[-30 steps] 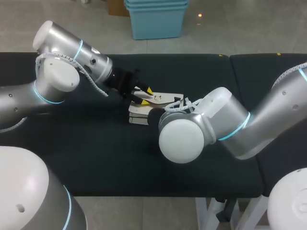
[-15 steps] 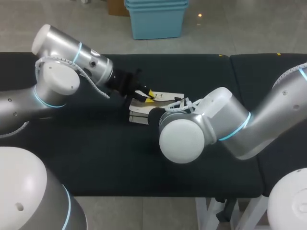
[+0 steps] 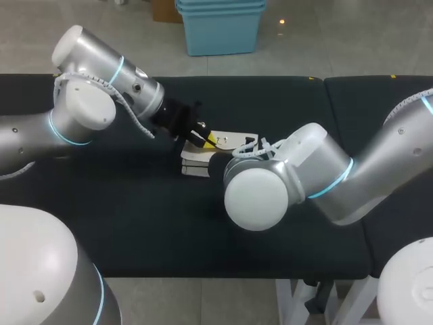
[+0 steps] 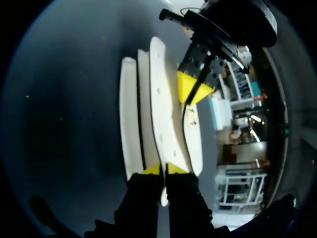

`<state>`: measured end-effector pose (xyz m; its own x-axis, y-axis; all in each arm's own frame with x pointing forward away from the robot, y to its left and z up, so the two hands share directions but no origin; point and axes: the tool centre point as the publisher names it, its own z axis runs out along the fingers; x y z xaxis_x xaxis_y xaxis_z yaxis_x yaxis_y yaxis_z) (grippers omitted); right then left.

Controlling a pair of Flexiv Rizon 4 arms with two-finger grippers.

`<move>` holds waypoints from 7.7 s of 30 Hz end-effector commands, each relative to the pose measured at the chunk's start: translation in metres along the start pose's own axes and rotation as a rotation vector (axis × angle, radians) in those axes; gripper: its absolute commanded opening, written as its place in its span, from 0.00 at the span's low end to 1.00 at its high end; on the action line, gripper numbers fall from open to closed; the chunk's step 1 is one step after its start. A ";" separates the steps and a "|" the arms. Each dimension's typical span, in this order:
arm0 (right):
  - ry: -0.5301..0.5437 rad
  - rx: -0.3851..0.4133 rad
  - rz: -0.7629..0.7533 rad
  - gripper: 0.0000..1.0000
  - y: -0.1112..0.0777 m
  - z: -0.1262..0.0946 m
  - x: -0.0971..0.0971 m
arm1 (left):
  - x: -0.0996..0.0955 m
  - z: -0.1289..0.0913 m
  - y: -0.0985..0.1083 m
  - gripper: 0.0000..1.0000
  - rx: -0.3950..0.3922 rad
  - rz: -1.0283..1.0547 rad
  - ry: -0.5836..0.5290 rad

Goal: Pick up the bag, open it, inspect its contents, close it, and place it on the opposite side

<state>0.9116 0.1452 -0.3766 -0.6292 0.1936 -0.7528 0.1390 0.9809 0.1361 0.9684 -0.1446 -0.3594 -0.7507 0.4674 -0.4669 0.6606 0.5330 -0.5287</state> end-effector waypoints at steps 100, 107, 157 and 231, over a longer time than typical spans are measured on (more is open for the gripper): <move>0.680 0.206 0.486 1.00 -0.006 -0.057 -0.104 | -0.027 -0.093 -0.009 1.00 0.099 -1.708 0.084; 0.764 0.307 0.667 1.00 -0.011 -0.059 -0.117 | -0.037 -0.097 -0.003 1.00 -0.026 -2.155 0.000; 1.015 0.296 1.693 1.00 -0.048 -0.015 -0.080 | 0.009 -0.060 0.027 1.00 0.125 -2.170 0.150; 1.476 0.271 2.005 0.51 -0.017 0.026 -0.033 | -0.005 -0.022 0.043 0.45 0.381 -2.152 0.200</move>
<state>0.9513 0.1263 -0.3706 0.4273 0.4364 0.7918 0.9014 -0.2728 -0.3362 0.9973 -0.1078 -0.3615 -0.1082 -0.4244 0.8990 -0.9936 0.0749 -0.0843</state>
